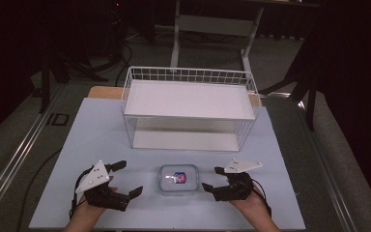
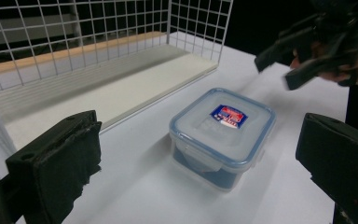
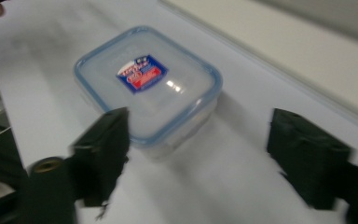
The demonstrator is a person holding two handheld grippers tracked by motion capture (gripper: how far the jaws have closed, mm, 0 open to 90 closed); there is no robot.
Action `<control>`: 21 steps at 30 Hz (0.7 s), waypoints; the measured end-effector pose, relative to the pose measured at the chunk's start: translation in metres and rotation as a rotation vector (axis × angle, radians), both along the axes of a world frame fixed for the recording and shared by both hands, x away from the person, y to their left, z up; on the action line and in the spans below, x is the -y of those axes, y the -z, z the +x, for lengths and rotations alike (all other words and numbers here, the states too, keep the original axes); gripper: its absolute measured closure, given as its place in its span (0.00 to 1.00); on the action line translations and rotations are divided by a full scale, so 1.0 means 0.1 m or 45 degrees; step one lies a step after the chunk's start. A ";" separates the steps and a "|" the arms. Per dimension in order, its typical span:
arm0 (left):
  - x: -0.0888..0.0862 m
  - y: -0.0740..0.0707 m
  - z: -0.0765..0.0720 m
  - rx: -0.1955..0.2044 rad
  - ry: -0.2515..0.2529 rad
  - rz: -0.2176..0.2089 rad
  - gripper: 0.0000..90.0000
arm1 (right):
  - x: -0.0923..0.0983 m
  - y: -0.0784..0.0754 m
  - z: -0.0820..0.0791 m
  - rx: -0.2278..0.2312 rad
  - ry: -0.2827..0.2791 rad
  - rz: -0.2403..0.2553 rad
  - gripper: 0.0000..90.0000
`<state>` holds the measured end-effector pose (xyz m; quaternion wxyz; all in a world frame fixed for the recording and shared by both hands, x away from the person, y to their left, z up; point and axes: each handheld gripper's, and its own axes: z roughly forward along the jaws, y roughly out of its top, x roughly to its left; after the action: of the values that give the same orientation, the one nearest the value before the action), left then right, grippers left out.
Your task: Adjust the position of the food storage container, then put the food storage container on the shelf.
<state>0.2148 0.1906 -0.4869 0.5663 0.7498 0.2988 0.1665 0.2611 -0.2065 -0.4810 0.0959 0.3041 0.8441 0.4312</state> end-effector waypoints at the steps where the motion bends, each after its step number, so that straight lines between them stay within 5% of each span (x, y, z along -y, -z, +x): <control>1: 0.00 -0.01 0.00 0.002 0.005 -0.007 0.01 | 0.00 0.00 0.00 0.000 0.000 0.000 0.21; 2: 0.00 -0.05 0.01 -0.006 0.014 -0.013 0.01 | -0.01 -0.03 -0.03 0.030 -0.015 0.009 0.13; 5: 0.01 -0.08 0.03 -0.037 0.035 -0.038 0.01 | -0.01 -0.05 -0.04 0.045 -0.007 0.031 0.13; 7: 0.04 -0.10 0.03 -0.051 0.057 -0.043 0.01 | -0.01 -0.13 -0.04 0.095 0.059 0.034 0.19; 9: 0.06 -0.11 0.05 -0.093 0.082 -0.064 0.01 | 0.00 -0.18 0.00 0.052 0.044 0.041 0.20; 12: 0.09 -0.11 0.10 -0.149 0.086 -0.083 0.01 | -0.01 -0.22 0.03 0.068 0.033 0.059 0.24; 18: 0.20 -0.15 0.27 -0.336 0.065 -0.043 0.01 | -0.02 -0.21 0.10 -0.027 0.037 0.100 0.21; 21: 0.23 -0.12 0.35 -0.426 0.070 -0.075 0.01 | -0.02 -0.19 0.12 -0.073 0.045 0.122 0.19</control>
<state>0.2503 0.1674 -0.4746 0.5347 0.7581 0.3730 0.0149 0.2734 -0.2044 -0.4620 0.0645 0.3353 0.8195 0.4603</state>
